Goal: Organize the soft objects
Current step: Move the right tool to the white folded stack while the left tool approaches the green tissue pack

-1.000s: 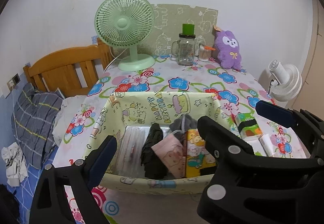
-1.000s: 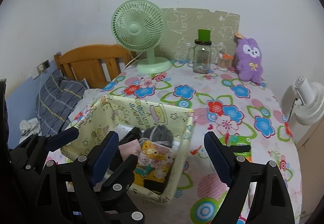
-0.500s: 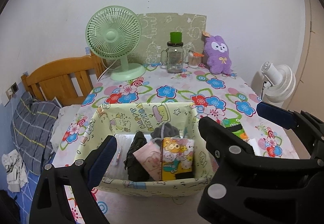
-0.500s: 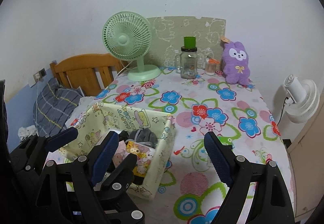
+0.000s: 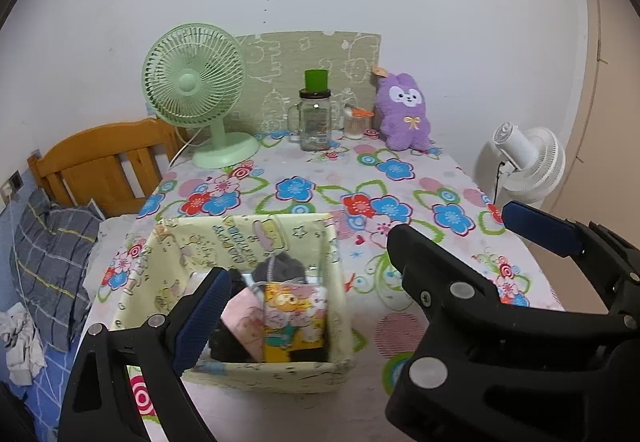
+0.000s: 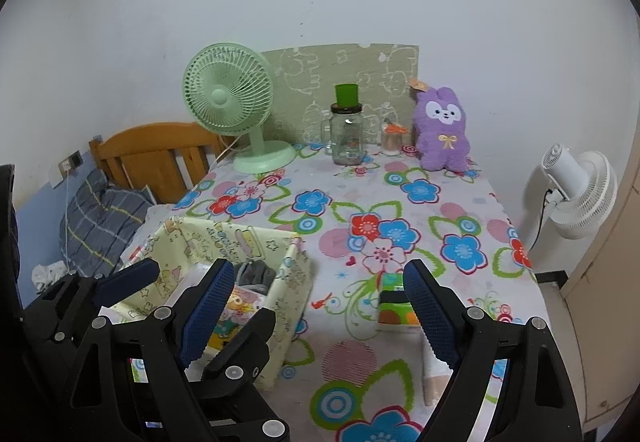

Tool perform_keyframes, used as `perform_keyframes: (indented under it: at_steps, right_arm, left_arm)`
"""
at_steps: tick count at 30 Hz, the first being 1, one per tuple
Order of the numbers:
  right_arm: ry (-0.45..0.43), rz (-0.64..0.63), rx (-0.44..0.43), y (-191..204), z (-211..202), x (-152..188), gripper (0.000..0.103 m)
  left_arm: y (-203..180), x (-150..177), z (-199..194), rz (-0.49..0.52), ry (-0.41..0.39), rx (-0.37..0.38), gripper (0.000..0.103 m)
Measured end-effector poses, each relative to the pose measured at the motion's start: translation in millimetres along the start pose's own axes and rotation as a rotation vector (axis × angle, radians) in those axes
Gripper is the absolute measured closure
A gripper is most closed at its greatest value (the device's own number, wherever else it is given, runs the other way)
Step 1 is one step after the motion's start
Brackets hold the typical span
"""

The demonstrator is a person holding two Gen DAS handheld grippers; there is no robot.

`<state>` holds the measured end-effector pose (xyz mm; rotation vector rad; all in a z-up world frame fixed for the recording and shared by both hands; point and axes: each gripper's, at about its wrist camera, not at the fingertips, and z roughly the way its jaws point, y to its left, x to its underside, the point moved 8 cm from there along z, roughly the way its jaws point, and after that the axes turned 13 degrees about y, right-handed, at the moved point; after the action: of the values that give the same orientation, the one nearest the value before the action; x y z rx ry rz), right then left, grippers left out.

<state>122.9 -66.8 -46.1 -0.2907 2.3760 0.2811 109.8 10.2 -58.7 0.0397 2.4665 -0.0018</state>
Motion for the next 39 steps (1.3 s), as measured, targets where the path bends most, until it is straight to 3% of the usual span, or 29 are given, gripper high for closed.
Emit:
perform_keyframes:
  at_steps: [18,39]
  right_arm:
    - [-0.007,0.051,0.046,-52,-9,14,0.014]
    - [0.063,0.100,0.065,-100,22,54,0.014]
  left_arm:
    - [-55,0,6,0.059,-0.021,0.021,0.008]
    - [-98,30,53,0.083,0.095,0.075,0.007]
